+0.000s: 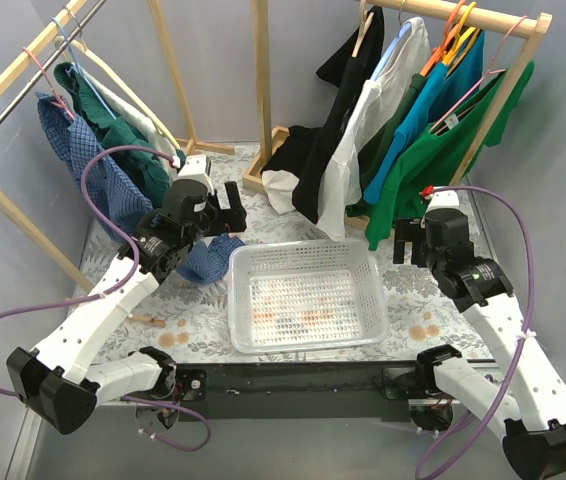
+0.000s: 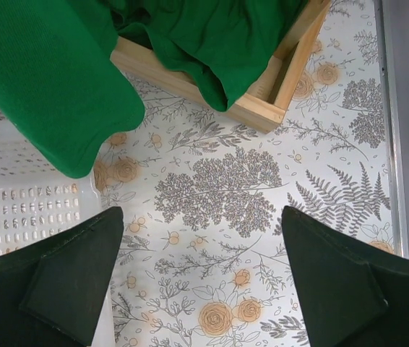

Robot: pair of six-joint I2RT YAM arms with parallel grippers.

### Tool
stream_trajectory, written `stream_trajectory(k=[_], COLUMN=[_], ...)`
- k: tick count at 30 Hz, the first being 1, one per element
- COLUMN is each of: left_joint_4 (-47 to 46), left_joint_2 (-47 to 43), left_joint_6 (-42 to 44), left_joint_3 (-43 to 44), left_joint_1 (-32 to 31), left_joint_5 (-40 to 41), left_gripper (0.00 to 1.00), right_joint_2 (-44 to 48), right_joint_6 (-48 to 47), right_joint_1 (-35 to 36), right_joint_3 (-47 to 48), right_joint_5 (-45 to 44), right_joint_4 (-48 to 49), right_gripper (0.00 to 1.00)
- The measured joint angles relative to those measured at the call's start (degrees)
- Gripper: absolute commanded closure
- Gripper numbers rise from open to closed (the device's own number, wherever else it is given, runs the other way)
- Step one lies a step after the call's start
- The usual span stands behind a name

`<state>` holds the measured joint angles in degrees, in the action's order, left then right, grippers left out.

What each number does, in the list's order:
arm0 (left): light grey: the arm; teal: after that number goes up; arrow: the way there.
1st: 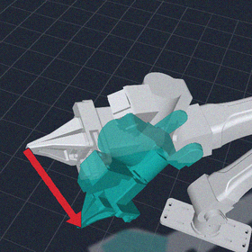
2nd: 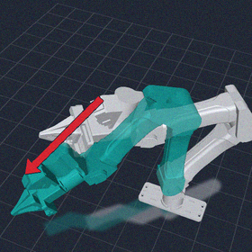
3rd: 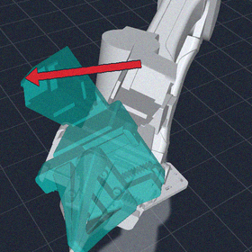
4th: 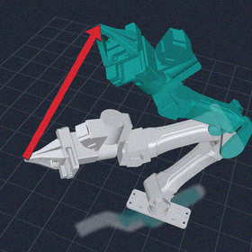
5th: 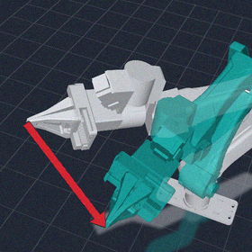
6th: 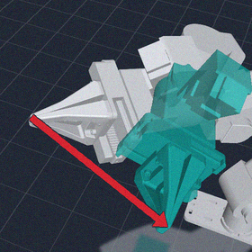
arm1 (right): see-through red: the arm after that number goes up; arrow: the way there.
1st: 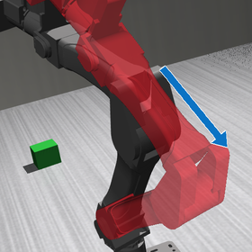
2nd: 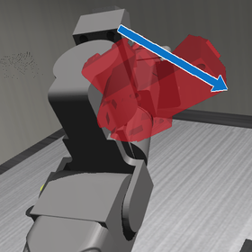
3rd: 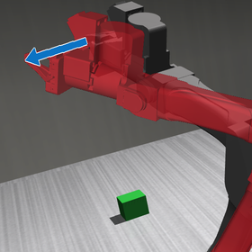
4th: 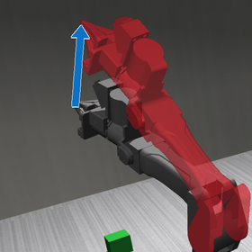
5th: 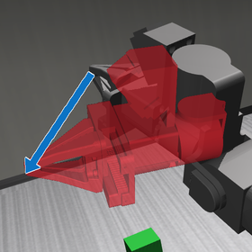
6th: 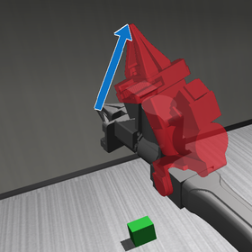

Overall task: Remove the t-shirt from the hanger
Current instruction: Pick up the hanger from the clothesline.

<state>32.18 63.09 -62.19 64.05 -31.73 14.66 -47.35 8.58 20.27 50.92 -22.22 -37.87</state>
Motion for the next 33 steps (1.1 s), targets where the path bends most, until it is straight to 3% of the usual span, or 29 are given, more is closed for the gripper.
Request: stream_trajectory(k=[6,11,23,33], left_joint_4=[-0.7,-0.8,-1.4,-2.3], left_joint_2=[1.9,3.2,0.7,-5.6], left_joint_6=[1.3,2.0,2.0,2.0], left_joint_3=[0.3,0.7,0.7,0.3], left_joint_1=[0.0,0.0,0.0,0.0], left_joint_5=[-1.3,-3.6,-6.3,-6.8], left_gripper=[0.02,0.02,0.02,0.02], right_joint_2=[0.7,-1.5,-14.0,-26.8], right_joint_6=[-0.2,-0.5,-1.3,1.6], right_joint_1=[0.0,0.0,0.0,-1.1], right_joint_3=[2.5,12.8,39.3,49.3], right_joint_5=[-0.2,-2.1,-4.8,-8.6], right_joint_4=[0.3,-1.7,2.4,5.9], right_gripper=[0.03,0.07,0.1,0.21])
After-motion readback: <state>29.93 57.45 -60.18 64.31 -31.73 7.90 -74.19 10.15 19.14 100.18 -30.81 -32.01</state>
